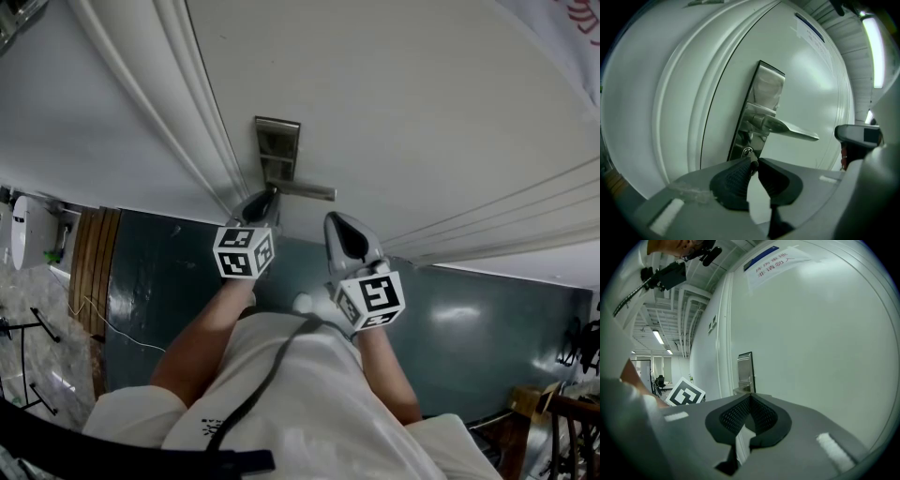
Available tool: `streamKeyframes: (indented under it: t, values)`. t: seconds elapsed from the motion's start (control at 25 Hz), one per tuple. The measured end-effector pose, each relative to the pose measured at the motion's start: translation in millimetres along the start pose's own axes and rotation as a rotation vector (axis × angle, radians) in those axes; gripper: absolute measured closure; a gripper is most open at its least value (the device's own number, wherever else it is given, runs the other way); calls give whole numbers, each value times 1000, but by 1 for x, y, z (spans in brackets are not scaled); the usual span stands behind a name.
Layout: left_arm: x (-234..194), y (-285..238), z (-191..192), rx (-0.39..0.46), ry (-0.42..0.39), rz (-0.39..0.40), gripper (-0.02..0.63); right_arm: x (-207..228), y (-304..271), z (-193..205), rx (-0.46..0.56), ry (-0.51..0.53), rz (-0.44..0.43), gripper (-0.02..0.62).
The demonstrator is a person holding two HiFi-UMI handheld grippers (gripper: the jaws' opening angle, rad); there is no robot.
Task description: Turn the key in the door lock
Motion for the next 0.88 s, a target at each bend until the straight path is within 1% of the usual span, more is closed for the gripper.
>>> streamKeyframes:
  t: [0.16, 0.36, 0.4, 0.48, 0.68, 0.8, 0.88]
  values:
    - [-2, 1, 1, 18, 66, 12, 554, 0, 0, 0, 0, -1, -2, 588]
    - [-7, 2, 4, 60, 209, 45, 559, 0, 0, 0, -3, -1, -1, 588]
    - [-8, 2, 5, 70, 241, 50, 578, 0, 0, 0, 0, 1, -1, 588]
    - [-10, 3, 7, 90, 296, 56, 580, 0, 0, -1, 2, 2, -1, 588]
    - [-11, 2, 8, 97, 313, 67, 580, 2, 1, 1, 0, 2, 6, 588]
    - [-12, 3, 9, 110, 358, 78, 580, 2, 1, 2, -9, -8, 6, 588]
    - [-14, 3, 10, 127, 416, 96, 581, 2, 2, 3, -14, -19, 6, 588]
Point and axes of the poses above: the fingertips, and each gripper's own axes: y backward along the fingers, x to its right, z out of its underside, the point moved 6 cm from there along y, backward along the fingers, and after that the axes turned 12 degrees about z, right-handed, at the moved point
